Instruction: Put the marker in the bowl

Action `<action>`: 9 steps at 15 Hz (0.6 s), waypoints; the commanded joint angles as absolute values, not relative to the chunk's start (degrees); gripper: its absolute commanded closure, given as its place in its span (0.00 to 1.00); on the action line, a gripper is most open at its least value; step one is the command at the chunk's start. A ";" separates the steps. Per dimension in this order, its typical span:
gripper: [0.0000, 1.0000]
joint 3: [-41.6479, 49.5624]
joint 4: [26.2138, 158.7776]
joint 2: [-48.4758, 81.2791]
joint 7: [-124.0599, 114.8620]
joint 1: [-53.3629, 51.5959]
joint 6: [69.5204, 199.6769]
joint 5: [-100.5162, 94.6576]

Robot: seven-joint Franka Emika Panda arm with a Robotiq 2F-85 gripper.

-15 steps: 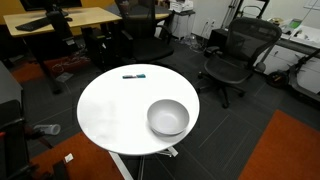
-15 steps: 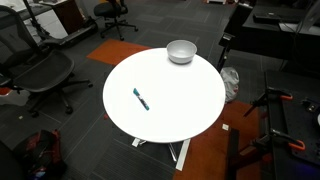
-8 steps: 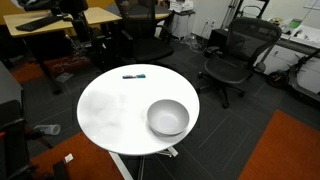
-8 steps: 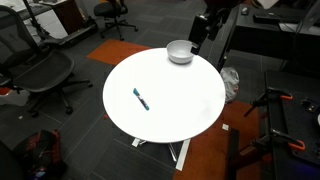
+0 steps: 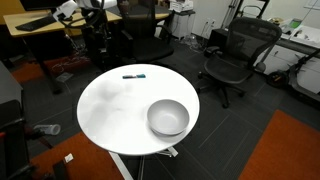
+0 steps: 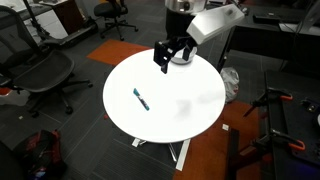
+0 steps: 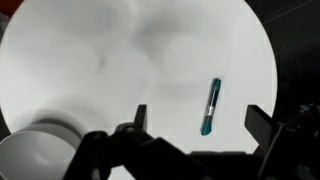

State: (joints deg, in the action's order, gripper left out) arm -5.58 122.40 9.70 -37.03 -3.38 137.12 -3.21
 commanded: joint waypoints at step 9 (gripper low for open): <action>0.00 0.01 104.48 28.43 -40.35 -9.27 138.28 -3.92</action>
State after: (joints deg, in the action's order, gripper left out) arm -1.50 109.19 24.64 -40.88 -7.99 137.86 -4.12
